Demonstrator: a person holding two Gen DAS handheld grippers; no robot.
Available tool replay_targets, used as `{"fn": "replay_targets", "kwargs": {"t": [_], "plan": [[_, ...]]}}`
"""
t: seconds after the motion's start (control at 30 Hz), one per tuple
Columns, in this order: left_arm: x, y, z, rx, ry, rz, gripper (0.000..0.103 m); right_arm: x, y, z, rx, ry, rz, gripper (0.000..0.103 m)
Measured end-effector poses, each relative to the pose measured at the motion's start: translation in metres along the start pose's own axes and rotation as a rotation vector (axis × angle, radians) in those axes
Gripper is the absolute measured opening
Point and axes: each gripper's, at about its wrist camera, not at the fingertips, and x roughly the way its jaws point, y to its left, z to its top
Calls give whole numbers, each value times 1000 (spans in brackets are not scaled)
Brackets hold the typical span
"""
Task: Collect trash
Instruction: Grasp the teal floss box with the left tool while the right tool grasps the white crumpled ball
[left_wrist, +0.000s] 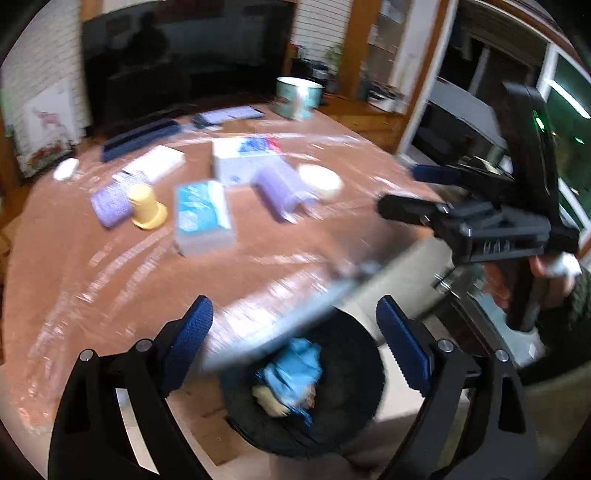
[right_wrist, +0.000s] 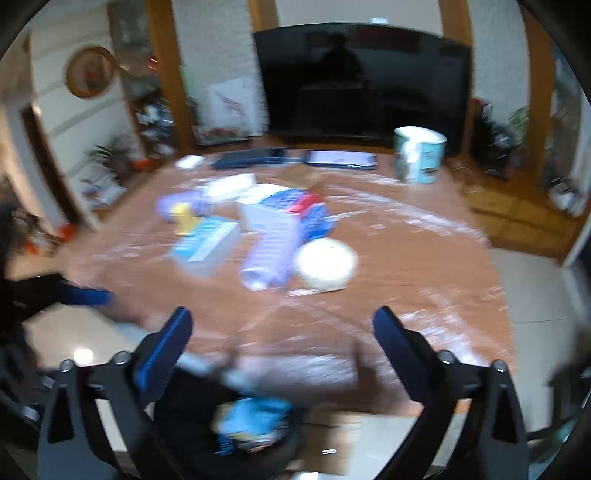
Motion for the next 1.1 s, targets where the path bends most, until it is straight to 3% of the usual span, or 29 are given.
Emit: {"fn": "replay_targets", "kwargs": {"t": [0.1, 0.23, 0.3, 0.4, 0.67, 0.9, 1.1], "plan": [[14, 10, 16, -18, 12, 63, 91, 18, -10, 9, 10, 19, -12, 99], [39, 26, 31, -58, 76, 86, 91, 46, -22, 17, 34, 69, -18, 97], [53, 36, 37, -88, 106, 92, 91, 59, -26, 19, 28, 100, -26, 87], [67, 49, 42, -123, 131, 119, 91, 74, -28, 21, 14, 137, -34, 80], [89, 58, 55, -150, 142, 102, 90, 97, -22, 26, -27, 172, -7, 73], [101, 61, 60, -155, 161, 103, 84, 112, -19, 32, -23, 200, 25, 67], [103, 63, 64, -151, 161, 107, 70, 114, -13, 32, -44, 201, 11, 67]]}}
